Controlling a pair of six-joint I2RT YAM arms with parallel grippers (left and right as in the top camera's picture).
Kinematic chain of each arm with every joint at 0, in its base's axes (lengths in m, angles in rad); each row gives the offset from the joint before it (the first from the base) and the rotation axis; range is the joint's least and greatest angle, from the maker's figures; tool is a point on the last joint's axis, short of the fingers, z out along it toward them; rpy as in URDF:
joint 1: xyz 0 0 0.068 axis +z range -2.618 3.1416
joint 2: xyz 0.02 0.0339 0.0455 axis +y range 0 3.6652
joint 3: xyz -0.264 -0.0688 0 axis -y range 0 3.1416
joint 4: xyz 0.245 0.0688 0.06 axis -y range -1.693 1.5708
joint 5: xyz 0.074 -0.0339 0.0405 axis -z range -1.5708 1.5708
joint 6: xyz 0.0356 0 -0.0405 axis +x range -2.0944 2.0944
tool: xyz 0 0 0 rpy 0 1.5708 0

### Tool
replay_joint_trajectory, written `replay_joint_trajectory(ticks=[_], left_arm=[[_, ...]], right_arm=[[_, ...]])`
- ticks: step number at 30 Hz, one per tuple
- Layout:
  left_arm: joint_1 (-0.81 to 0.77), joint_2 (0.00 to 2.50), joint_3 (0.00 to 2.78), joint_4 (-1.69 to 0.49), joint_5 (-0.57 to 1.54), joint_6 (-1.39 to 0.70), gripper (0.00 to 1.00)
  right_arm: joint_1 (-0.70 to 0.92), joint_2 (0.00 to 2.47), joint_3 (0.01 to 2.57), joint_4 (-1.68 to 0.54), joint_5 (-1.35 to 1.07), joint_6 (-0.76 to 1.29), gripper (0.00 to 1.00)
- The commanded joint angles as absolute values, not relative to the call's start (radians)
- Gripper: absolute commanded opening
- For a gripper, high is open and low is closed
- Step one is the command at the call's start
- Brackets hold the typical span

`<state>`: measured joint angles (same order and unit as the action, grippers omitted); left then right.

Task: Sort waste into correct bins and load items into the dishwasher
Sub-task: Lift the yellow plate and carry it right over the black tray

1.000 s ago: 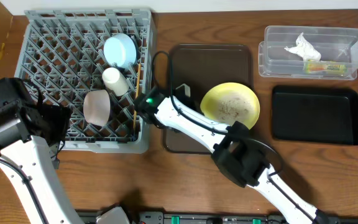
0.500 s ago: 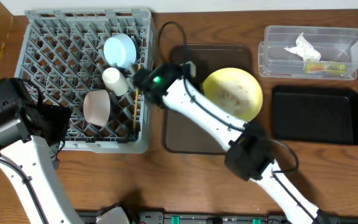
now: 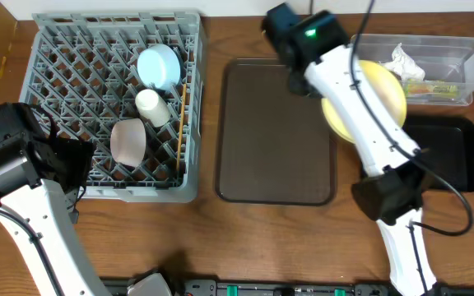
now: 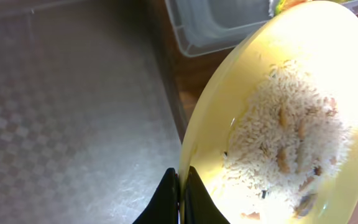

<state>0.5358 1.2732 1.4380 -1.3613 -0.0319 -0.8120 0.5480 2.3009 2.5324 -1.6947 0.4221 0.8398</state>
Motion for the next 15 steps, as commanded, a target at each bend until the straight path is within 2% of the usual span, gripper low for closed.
replay_joint_trajectory(ticks=[1, 15], left_arm=[[0.540, 1.267, 1.448, -1.364, -0.037, -0.817, 0.98], [0.540, 1.267, 1.448, -1.364, -0.037, -0.817, 0.98]], right_arm=[[0.494, 2.255, 2.552, -1.699, 0.374, 0.790, 0.01], [0.192, 2.255, 2.513, -1.699, 0.110, 0.696, 0.02]])
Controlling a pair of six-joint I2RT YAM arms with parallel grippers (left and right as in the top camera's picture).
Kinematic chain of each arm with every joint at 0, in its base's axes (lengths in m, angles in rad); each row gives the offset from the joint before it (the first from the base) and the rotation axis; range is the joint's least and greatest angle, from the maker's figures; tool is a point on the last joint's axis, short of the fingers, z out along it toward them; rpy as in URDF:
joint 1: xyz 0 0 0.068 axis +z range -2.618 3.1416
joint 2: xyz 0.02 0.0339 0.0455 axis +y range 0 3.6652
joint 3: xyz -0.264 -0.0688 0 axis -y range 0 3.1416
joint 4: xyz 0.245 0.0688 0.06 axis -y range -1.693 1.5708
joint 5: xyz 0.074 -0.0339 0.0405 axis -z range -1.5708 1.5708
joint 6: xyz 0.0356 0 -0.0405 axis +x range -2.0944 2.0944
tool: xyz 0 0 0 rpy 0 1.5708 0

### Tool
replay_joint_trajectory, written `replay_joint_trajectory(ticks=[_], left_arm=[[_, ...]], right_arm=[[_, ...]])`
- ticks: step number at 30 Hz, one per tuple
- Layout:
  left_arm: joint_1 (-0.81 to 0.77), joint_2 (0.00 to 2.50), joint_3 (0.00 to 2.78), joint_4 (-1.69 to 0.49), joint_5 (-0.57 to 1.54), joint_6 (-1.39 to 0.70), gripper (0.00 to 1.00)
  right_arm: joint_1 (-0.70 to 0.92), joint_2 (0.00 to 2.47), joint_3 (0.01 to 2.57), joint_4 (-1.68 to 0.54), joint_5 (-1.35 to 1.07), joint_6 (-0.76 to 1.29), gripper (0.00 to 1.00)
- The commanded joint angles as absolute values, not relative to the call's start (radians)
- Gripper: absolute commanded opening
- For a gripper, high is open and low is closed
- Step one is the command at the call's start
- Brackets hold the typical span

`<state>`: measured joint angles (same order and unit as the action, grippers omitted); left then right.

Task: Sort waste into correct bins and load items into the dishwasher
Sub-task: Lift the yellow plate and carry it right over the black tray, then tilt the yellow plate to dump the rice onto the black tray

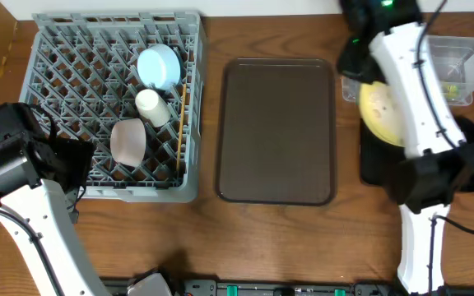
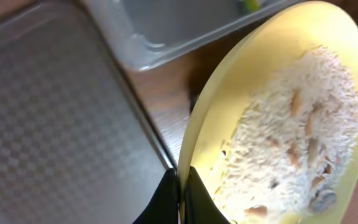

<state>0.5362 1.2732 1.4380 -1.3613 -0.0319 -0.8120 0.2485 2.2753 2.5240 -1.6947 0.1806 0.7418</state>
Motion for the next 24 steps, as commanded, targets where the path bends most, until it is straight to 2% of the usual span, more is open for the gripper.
replay_joint_trajectory(ticks=[1, 12, 24], left_arm=[[0.540, 1.267, 1.448, -1.365, -0.037, -0.817, 0.98], [0.540, 1.267, 1.448, -1.365, -0.037, -0.817, 0.98], [0.540, 1.267, 1.448, -1.365, -0.037, -0.817, 0.98]], right_arm=[[0.171, 2.255, 2.506, -1.699, 0.090, 0.693, 0.02], [-0.035, 2.255, 2.298, -1.699, -0.034, 0.687, 0.01], [-0.154, 2.253, 2.285, -1.696, -0.307, 0.463, 0.02]])
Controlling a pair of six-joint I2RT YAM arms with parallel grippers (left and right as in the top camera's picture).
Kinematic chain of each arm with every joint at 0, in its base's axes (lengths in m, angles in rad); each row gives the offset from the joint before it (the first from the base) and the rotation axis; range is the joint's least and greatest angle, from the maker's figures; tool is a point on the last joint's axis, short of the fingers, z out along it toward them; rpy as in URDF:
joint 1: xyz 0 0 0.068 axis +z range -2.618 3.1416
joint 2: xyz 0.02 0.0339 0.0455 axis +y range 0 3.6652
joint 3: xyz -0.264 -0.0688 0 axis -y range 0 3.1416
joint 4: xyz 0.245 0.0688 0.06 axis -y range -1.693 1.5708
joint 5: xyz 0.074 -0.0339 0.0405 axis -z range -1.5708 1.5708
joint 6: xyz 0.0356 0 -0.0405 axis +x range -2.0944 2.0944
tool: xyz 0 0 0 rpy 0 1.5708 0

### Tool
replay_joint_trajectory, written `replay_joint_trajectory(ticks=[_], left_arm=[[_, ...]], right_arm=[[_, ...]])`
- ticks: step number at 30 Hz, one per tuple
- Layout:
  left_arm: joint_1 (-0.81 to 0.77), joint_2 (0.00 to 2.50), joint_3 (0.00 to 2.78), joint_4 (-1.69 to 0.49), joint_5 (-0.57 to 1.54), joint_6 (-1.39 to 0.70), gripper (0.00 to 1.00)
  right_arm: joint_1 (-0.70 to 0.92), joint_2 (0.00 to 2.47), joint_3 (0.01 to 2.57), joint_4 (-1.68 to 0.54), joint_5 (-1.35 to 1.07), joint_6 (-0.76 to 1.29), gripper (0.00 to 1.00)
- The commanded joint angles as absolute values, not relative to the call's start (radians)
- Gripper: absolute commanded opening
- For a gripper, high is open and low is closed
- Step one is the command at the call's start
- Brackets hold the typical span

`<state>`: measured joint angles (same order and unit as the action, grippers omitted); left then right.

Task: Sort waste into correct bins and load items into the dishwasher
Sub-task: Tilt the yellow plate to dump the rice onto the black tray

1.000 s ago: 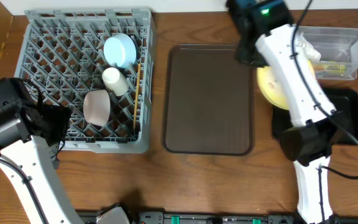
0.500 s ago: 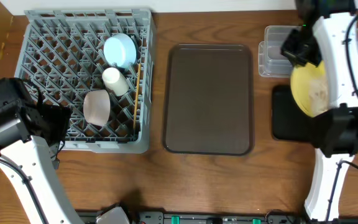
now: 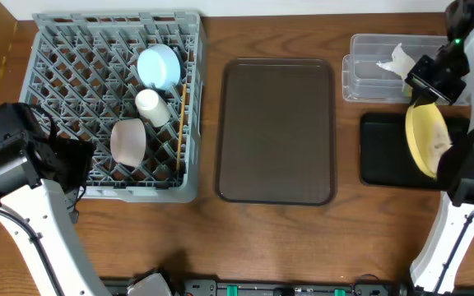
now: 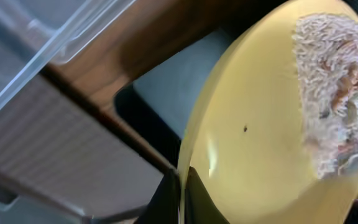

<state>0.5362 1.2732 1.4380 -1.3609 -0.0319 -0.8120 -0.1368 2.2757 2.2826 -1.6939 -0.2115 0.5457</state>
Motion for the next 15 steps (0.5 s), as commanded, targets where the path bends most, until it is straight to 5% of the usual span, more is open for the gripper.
replay_joint_trajectory(ticks=[1, 15], left_arm=[[0.540, 1.267, 1.448, -1.365, -0.037, -0.817, 0.98], [0.540, 1.267, 1.448, -1.365, -0.037, -0.817, 0.98]], right_arm=[[-0.158, 2.253, 2.285, -1.694, -0.326, 0.444, 0.02], [-0.242, 2.252, 2.285, -1.699, -0.694, 0.272, 0.02]])
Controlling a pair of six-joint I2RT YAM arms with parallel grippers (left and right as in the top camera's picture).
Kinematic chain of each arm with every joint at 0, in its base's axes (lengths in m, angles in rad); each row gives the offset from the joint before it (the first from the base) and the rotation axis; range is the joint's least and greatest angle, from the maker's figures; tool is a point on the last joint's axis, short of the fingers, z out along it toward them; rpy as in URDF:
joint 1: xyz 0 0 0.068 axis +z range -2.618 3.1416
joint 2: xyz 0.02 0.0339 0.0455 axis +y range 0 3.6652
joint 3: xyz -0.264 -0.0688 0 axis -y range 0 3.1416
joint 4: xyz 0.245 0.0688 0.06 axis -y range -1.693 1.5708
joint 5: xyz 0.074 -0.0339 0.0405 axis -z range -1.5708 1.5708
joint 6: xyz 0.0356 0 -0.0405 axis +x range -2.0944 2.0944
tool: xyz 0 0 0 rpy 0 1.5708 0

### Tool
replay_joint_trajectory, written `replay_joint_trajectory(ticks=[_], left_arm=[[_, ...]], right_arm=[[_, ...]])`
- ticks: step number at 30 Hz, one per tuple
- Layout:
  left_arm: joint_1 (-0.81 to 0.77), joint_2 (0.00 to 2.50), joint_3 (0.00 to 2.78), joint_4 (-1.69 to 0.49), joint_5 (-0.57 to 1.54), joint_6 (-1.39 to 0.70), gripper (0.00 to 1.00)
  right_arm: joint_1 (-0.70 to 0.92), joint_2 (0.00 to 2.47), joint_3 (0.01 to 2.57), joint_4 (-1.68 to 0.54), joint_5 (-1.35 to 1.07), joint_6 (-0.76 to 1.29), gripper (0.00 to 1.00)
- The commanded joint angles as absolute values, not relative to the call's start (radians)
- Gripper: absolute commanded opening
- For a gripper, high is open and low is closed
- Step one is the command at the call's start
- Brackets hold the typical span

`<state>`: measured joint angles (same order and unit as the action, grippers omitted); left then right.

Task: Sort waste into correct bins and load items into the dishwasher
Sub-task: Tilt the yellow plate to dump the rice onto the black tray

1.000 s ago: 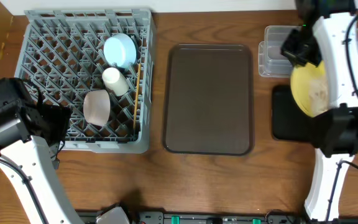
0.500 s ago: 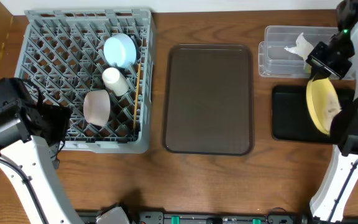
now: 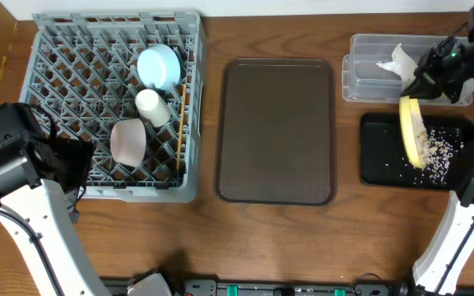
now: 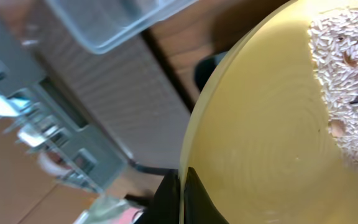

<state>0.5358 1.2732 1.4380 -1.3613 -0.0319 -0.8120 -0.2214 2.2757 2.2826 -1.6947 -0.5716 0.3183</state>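
My right gripper (image 4: pixel 182 190) is shut on the rim of a yellow plate (image 3: pixel 411 131), held tipped steeply on edge over the black bin (image 3: pixel 377 156). Rice (image 4: pixel 347 81) clings to the plate's lower side in the right wrist view, and loose rice grains (image 3: pixel 439 152) lie scattered in the black bin. The grey dishwasher rack (image 3: pixel 64 99) at the left holds a blue bowl (image 3: pixel 159 66), a white cup (image 3: pixel 151 105) and a beige cup (image 3: pixel 127 140). My left arm (image 3: pixel 15 156) rests by the rack's left side; its gripper is out of sight.
A brown tray (image 3: pixel 276 131) lies in the middle of the wooden table. A clear plastic bin (image 3: pixel 369 78) with crumpled white paper (image 3: pixel 399 59) stands at the back right, just behind the black bin.
The plate has tipped further on edge over the black bin, and rice that was piled on it now lies scattered in the bin. The left arm has not moved.
My right gripper held the rice-laden plate near the tray's right edge, then beside the clear bin. Then the plate was tilted over the black bin with rice slid to one side, and now rice lies in the bin.
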Motion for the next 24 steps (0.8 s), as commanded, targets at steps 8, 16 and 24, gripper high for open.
replay_joint_trajectory(ticks=[8, 16, 24], left_arm=[[0.540, 1.267, 1.448, -1.365, -0.037, -0.817, 0.98], [0.540, 1.267, 1.448, -1.365, -0.037, -0.817, 0.98], [0.540, 1.267, 1.448, -1.365, -0.037, -0.817, 0.98]], right_arm=[[-0.275, 2.233, 2.285, -1.699, -0.769, 0.245, 0.02], [-0.294, 2.212, 2.267, -1.699, -0.768, 0.219, 0.02], [-0.333, 2.179, 2.070, -1.699, -0.852, 0.152, 0.01]])
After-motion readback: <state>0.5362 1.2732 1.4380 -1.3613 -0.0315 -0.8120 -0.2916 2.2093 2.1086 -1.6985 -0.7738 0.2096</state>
